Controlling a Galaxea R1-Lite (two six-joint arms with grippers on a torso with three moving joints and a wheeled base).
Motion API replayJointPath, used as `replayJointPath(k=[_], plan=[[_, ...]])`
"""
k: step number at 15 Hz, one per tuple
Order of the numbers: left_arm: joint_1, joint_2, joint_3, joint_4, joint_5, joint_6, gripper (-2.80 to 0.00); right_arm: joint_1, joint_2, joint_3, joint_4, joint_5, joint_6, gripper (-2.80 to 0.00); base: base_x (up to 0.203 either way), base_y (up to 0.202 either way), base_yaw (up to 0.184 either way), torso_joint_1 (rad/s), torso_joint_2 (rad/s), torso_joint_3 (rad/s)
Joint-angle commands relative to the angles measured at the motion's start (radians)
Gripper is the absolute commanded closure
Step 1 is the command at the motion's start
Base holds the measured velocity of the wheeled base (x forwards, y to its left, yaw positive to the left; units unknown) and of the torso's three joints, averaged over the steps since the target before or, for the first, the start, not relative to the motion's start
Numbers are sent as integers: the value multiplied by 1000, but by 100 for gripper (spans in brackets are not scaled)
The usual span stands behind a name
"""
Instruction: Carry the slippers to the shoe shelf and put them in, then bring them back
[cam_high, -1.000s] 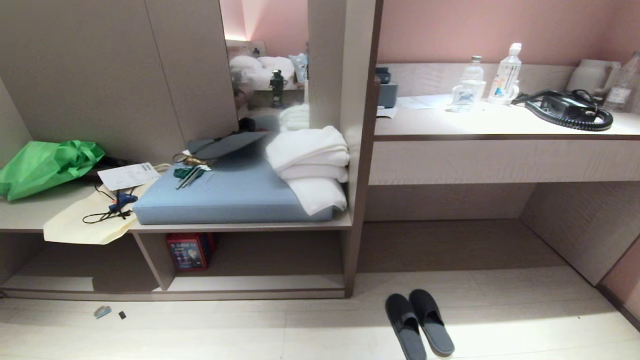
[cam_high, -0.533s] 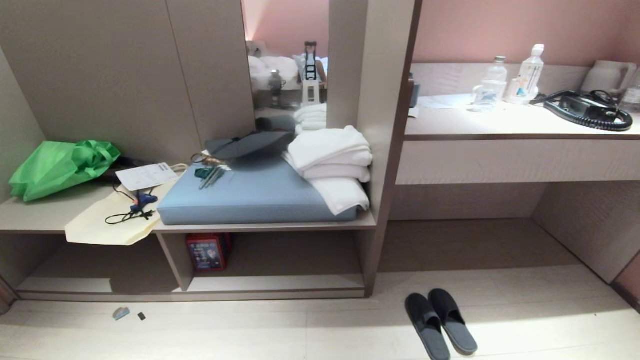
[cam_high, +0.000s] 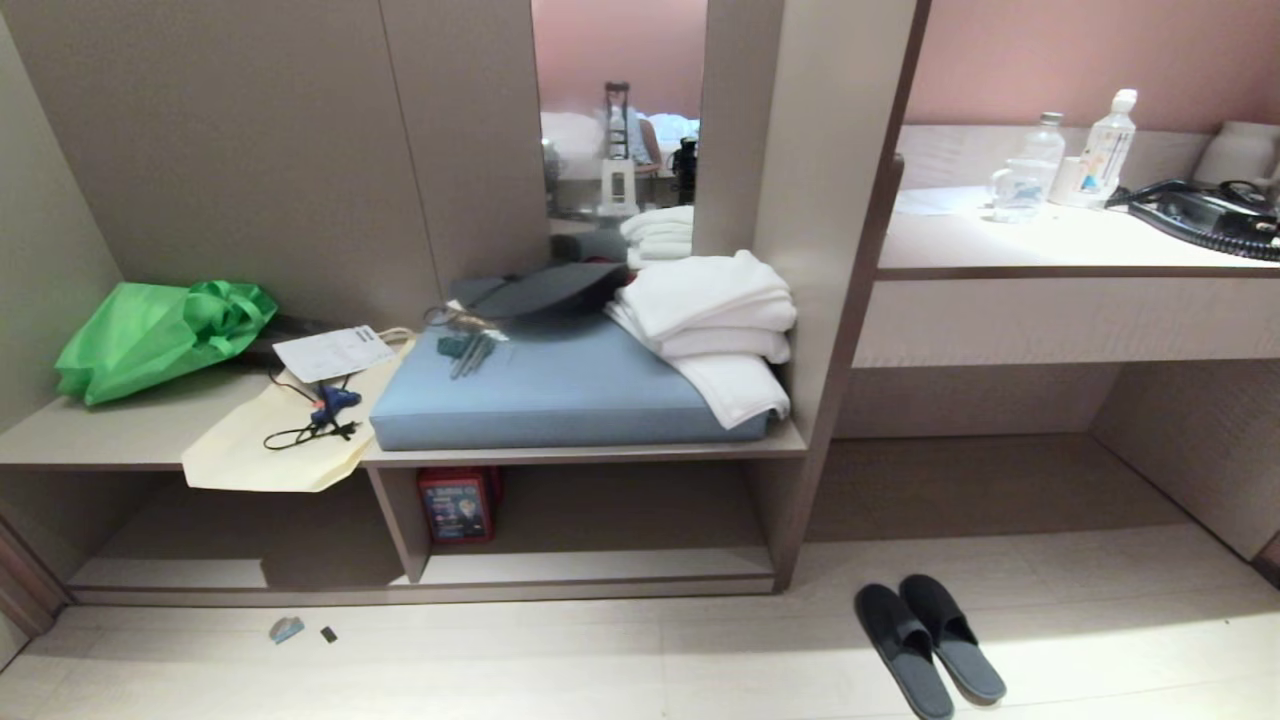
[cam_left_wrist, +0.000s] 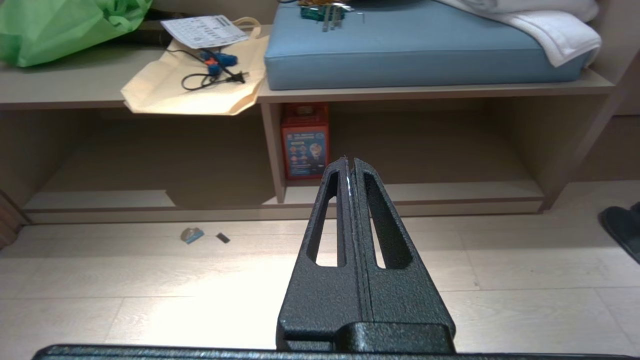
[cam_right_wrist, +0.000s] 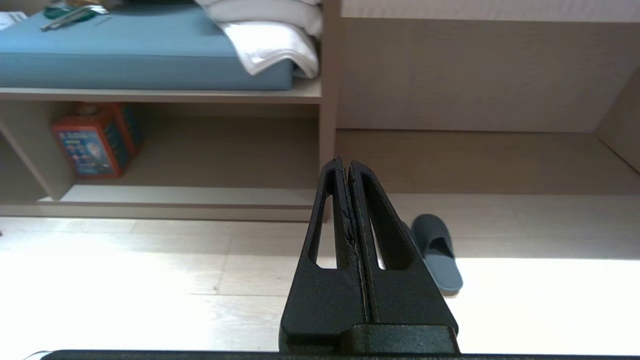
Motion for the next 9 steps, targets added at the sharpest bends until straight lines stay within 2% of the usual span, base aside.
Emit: replayJointPath(k=[1, 9], plan=[[0, 1, 0, 0, 0, 0, 0, 0, 0, 0, 0, 0, -1, 0, 0, 195, -1, 10, 0, 11], [0, 1, 0, 0, 0, 0, 0, 0, 0, 0, 0, 0, 0, 0, 0, 196, -2, 2, 3, 3]])
